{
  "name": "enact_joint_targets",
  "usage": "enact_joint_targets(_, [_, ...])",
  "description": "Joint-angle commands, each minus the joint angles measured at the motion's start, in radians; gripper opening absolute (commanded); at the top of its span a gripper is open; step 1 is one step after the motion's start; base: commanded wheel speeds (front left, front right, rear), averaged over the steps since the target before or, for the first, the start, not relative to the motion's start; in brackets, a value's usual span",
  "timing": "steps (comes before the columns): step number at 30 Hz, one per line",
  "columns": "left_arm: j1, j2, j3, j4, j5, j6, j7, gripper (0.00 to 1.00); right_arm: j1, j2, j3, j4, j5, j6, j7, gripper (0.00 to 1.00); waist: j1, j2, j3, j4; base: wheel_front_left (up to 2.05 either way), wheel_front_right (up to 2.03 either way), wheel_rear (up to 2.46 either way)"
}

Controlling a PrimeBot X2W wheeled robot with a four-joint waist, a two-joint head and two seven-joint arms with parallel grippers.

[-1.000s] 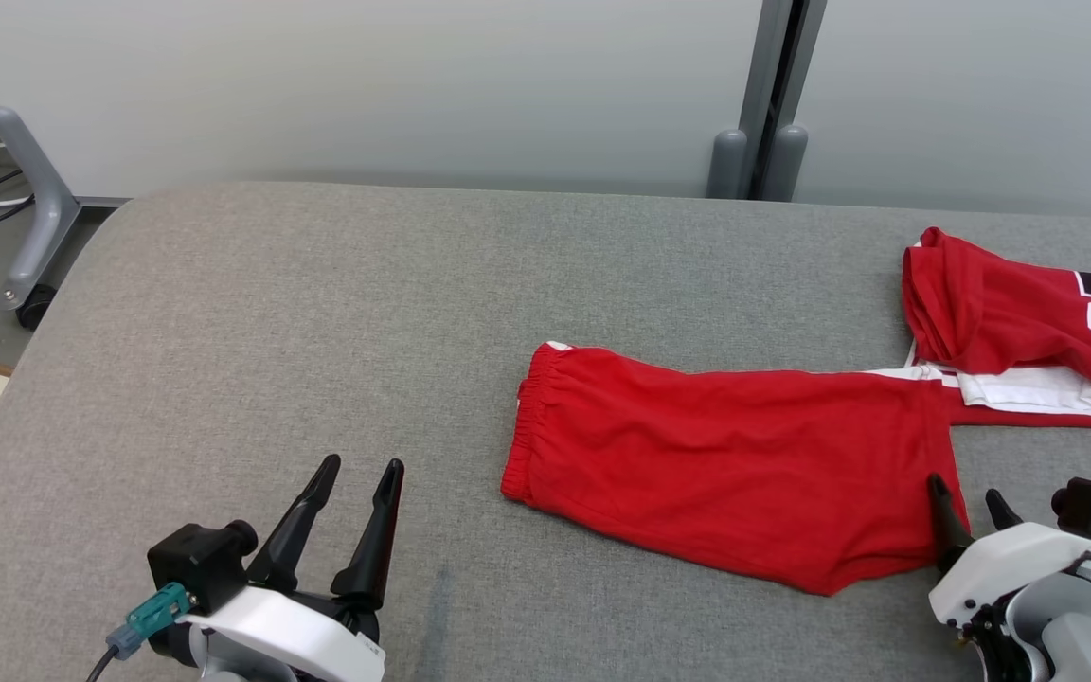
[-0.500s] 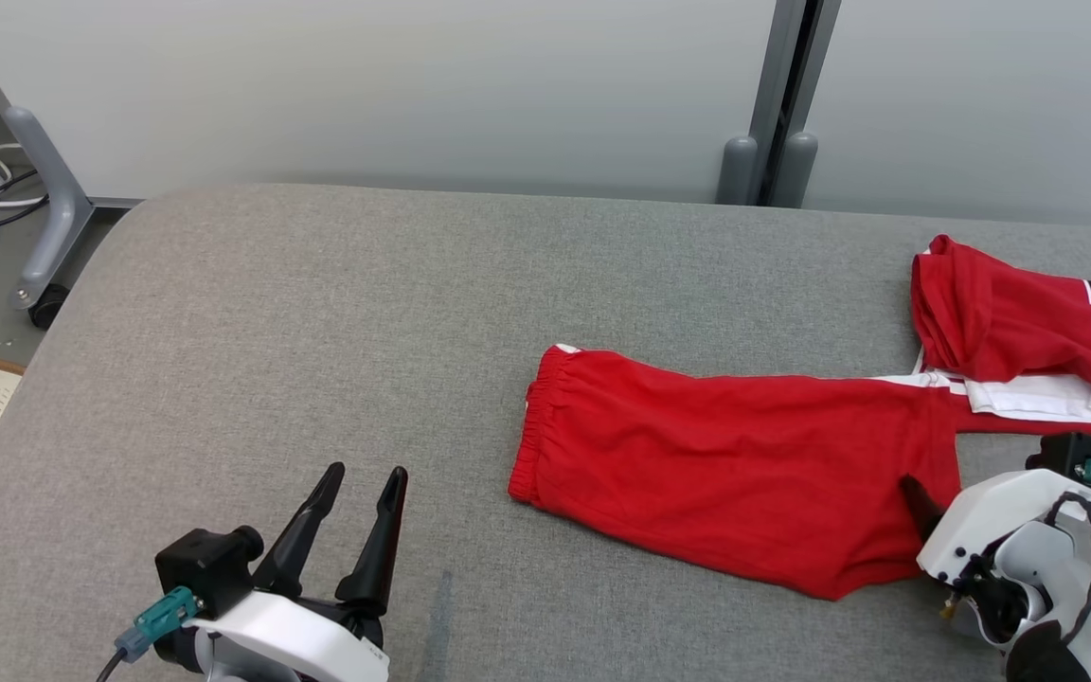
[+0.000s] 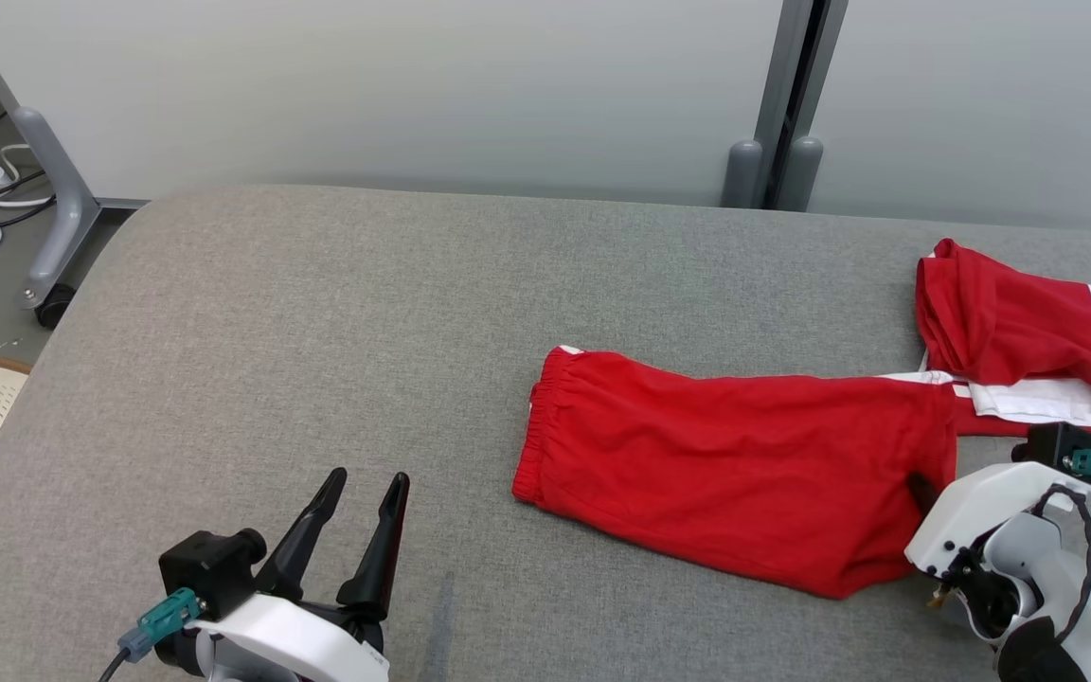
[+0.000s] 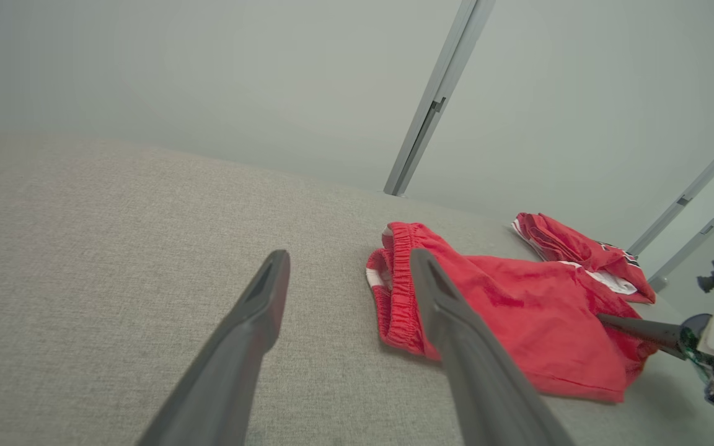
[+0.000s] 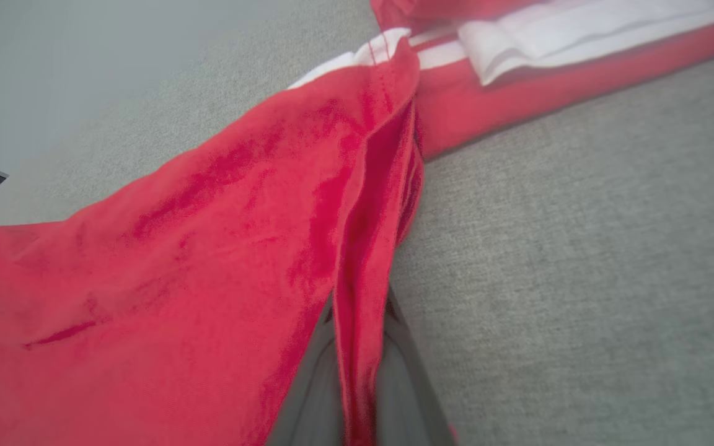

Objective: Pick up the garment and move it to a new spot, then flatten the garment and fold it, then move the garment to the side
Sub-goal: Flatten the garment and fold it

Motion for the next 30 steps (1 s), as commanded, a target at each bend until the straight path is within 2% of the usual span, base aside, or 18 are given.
enact_joint_targets(1, [0.005,0.007,0.001,0.001,-0.002,0.003,0.0,1.0,-0.003,-0.013,0.007,-0.008,0.005,0.0,-0.013,0.0,0.0,0.0,-0.002,-0.002,0.0,0.0,0.0])
enact_joint_targets(7, [0.008,0.0,-0.006,0.006,-0.004,0.001,0.0,1.0,-0.013,-0.032,0.06,-0.055,0.001,0.0,-0.049,0.0,0.0,0.0,-0.016,0.003,0.0,0.0,0.0])
enact_joint_targets(18, [0.016,-0.014,-0.019,0.02,-0.009,-0.007,0.002,1.0,-0.043,-0.062,0.173,-0.167,-0.046,0.0,-0.095,0.0,0.0,0.0,-0.047,0.063,0.0,0.0,0.0])
enact_joint_targets(23, [0.025,-0.015,-0.026,0.027,-0.01,-0.008,0.007,1.0,-0.05,-0.04,0.208,-0.194,-0.059,0.0,-0.081,0.0,0.0,0.0,-0.064,0.094,0.0,0.0,0.0])
enact_joint_targets(30, [0.021,-0.011,-0.038,0.024,-0.01,-0.006,0.022,1.0,-0.062,0.024,0.27,-0.192,-0.035,0.0,-0.025,0.0,0.0,0.0,-0.078,0.168,0.0,0.0,0.0])
